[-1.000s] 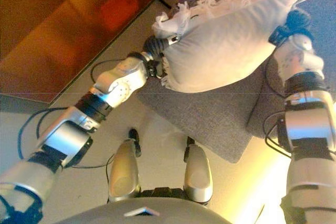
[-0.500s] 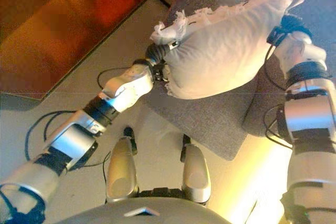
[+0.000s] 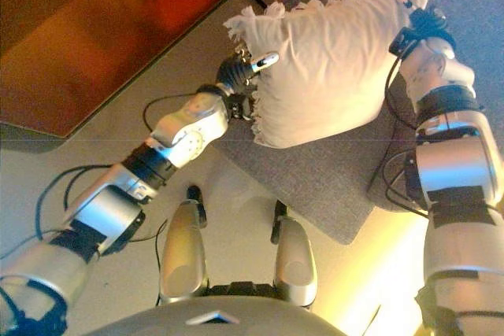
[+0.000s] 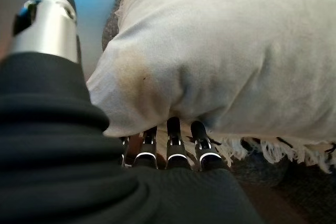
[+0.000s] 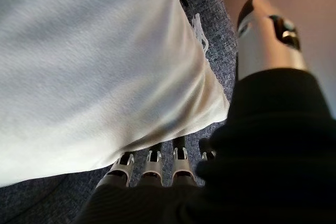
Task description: Pick up the cushion and take it to the sofa
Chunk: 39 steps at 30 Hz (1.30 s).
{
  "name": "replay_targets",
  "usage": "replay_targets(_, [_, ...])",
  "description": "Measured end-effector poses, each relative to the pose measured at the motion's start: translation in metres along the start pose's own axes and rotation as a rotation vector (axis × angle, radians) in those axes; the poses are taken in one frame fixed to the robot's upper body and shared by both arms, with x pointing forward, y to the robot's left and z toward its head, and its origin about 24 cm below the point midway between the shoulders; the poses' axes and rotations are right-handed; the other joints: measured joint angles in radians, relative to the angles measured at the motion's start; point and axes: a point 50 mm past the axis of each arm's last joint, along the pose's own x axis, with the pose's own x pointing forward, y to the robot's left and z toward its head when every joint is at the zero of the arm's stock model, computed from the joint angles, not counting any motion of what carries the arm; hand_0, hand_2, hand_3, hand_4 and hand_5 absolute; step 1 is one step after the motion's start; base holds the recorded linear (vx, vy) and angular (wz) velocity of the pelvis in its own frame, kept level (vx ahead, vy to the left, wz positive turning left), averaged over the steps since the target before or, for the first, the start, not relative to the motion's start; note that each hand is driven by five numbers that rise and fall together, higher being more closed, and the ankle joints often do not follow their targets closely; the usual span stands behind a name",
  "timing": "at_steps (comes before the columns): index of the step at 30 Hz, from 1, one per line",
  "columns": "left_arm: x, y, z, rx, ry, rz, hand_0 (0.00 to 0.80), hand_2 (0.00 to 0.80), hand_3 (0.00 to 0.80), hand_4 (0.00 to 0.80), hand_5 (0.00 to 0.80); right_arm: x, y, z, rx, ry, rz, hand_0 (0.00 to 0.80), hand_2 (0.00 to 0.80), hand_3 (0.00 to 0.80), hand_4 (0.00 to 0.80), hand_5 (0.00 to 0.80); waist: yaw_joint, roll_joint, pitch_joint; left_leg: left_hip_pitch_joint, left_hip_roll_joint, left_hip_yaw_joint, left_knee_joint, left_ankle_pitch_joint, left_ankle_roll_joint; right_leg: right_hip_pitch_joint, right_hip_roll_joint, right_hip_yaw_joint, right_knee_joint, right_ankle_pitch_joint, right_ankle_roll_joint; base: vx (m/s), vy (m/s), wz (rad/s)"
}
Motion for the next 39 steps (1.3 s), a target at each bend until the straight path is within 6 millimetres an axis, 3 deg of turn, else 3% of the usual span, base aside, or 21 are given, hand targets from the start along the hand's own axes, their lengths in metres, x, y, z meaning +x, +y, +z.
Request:
replay_targets(7, [-0.01, 0.031, 0.029, -0.034, -0.121, 0.035, 0.0, 0.0, 0.0, 0.0, 0.0, 0.001, -0.03, 0.014, 0.037, -0.02, -0.059, 0.0, 0.0, 0.0, 0.0, 0.0, 0.025, -0.002, -0.001, 0.068, 0.0, 0.005, -0.027, -0.001, 0.001, 0.117, 0.002, -0.024, -0.082, 0.008, 0.005, 0.092, 0.001, 0.14])
replay_targets(11, [-0.018, 0.053, 0.034, -0.05, -0.167, 0.091, 0.0, 0.0, 0.0, 0.0, 0.0, 0.001, -0.041, 0.013, 0.093, -0.02, -0.078, 0.0, 0.0, 0.0, 0.0, 0.0, 0.031, -0.018, -0.019, 0.086, 0.0, 0.017, -0.036, -0.002, 0.002, 0.155, 0.001, -0.024, -0.12, 0.012, 0.009, 0.098, 0.013, 0.11])
replay_targets(16, [-0.028, 0.079, 0.021, -0.07, -0.154, 0.159, 0.0, 0.0, 0.0, 0.0, 0.0, -0.002, -0.066, 0.017, 0.059, -0.068, -0.145, 0.0, 0.0, 0.0, 0.0, 0.0, 0.051, -0.027, -0.041, 0.14, -0.004, 0.035, -0.067, -0.003, 0.0, 0.222, 0.0, -0.025, -0.191, 0.037, 0.012, 0.071, 0.04, -0.02])
replay_targets(20, [-0.041, 0.102, -0.002, -0.09, -0.104, 0.213, 0.0, 0.0, 0.0, 0.0, 0.0, -0.006, -0.092, 0.019, 0.077, -0.111, -0.233, 0.0, 0.0, 0.0, 0.0, 0.0, 0.052, -0.034, -0.077, 0.184, -0.011, 0.051, -0.092, -0.006, -0.004, 0.274, -0.005, -0.025, -0.247, 0.053, 0.012, 0.082, 0.08, -0.03])
replay_targets(23, [-0.05, 0.109, -0.021, -0.109, -0.062, 0.226, 0.0, 0.0, 0.0, 0.0, 0.0, -0.008, -0.111, 0.002, 0.002, -0.086, -0.284, 0.0, 0.0, 0.0, 0.0, 0.0, 0.051, -0.043, -0.128, 0.212, -0.018, 0.057, -0.12, -0.008, -0.008, 0.304, -0.007, -0.025, -0.279, 0.058, 0.012, 0.042, 0.098, -0.01])
replay_targets(26, [-0.063, 0.109, -0.031, -0.141, -0.065, 0.201, 0.0, 0.0, 0.0, 0.0, 0.0, -0.015, -0.106, -0.013, -0.073, -0.105, -0.19, 0.0, 0.0, 0.0, 0.0, 0.0, 0.045, -0.046, -0.157, 0.247, -0.031, 0.062, -0.15, -0.006, -0.012, 0.33, -0.015, -0.025, -0.297, 0.058, 0.013, -0.007, 0.122, -0.03])
replay_targets(28, [-0.074, 0.109, -0.038, -0.174, -0.073, 0.182, 0.0, 0.0, 0.0, 0.0, 0.0, -0.027, -0.099, -0.03, -0.063, -0.129, -0.074, 0.0, 0.0, 0.0, 0.0, 0.0, 0.042, -0.048, -0.181, 0.265, -0.038, 0.072, -0.177, 0.002, -0.016, 0.331, -0.02, -0.022, -0.303, 0.058, 0.012, -0.034, 0.139, -0.07])
replay_targets(31, [-0.084, 0.11, -0.049, -0.219, -0.071, 0.164, 0.0, 0.0, 0.0, 0.0, 0.0, -0.044, -0.086, -0.074, -0.005, -0.099, 0.069, 0.0, 0.0, 0.0, 0.0, 0.0, 0.038, -0.045, -0.201, 0.284, -0.046, 0.082, -0.2, 0.009, -0.019, 0.335, -0.019, -0.02, -0.306, 0.057, 0.01, -0.047, 0.131, -0.07])
replay_targets(36, [-0.117, 0.105, -0.088, -0.304, -0.009, 0.101, 0.0, 0.0, 0.0, 0.0, 0.0, -0.106, -0.066, -0.184, 0.202, 0.076, 0.316, 0.0, 0.0, 0.0, 0.0, 0.0, 0.016, -0.038, -0.216, 0.342, -0.054, 0.112, -0.25, 0.018, -0.023, 0.349, -0.027, 0.008, -0.311, 0.054, 0.004, -0.042, 0.098, -0.15])
replay_targets(39, [-0.139, 0.104, -0.114, -0.328, 0.054, 0.096, 0.0, 0.0, 0.0, 0.0, 0.0, -0.135, -0.064, -0.224, 0.26, 0.157, 0.361, 0.0, 0.0, 0.0, 0.0, 0.0, -0.008, -0.027, -0.23, 0.373, -0.065, 0.122, -0.298, 0.034, -0.026, 0.35, -0.034, 0.015, -0.313, 0.054, 0.004, -0.053, 0.057, -0.16])
